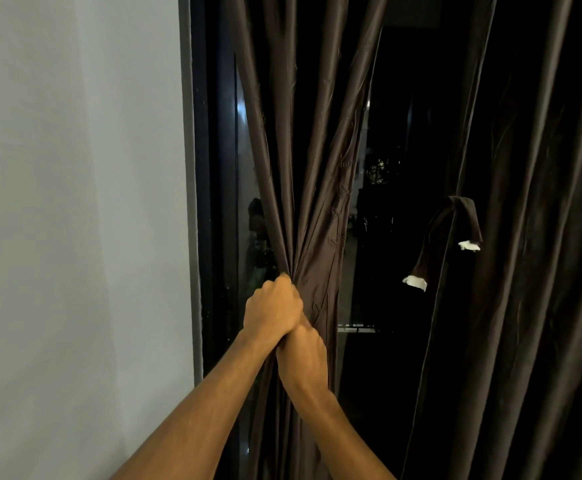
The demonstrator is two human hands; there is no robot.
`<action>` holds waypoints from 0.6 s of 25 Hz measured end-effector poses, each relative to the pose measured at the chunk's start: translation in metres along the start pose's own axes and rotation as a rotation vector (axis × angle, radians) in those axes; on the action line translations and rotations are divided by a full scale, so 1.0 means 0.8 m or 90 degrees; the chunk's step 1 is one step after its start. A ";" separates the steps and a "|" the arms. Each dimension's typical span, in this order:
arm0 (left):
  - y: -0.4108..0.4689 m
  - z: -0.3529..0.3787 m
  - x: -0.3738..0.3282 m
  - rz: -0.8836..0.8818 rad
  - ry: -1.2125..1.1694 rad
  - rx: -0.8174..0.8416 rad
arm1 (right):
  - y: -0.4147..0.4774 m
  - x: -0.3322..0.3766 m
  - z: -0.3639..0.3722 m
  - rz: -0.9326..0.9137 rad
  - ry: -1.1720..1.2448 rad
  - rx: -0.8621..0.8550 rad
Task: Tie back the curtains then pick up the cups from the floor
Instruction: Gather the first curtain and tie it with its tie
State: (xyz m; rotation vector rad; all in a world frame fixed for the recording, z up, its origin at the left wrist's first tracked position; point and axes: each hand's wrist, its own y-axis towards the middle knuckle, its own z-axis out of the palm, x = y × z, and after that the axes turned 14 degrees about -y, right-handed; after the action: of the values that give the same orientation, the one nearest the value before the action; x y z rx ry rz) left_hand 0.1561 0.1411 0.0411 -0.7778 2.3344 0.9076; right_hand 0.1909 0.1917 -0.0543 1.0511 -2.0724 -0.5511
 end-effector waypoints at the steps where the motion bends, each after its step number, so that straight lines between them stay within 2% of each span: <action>1: -0.001 0.002 -0.001 0.010 0.017 -0.008 | -0.001 -0.003 -0.001 -0.007 0.025 0.000; 5: -0.004 0.009 -0.010 0.015 0.031 -0.038 | -0.008 -0.014 -0.019 -0.020 0.069 -0.017; 9: -0.007 0.017 -0.019 0.008 0.019 -0.058 | -0.008 -0.019 -0.028 0.082 0.012 -0.025; 13: -0.011 0.023 -0.025 -0.004 0.023 -0.065 | 0.016 -0.023 -0.025 0.160 -0.017 0.070; 15: -0.012 0.022 -0.025 -0.004 0.032 -0.059 | 0.026 -0.023 -0.021 0.158 0.004 0.127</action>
State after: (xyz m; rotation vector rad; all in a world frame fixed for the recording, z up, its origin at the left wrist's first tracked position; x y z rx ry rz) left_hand 0.1810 0.1544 0.0386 -0.8547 2.3457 1.0104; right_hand 0.2005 0.2177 -0.0380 0.8846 -2.2452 -0.2204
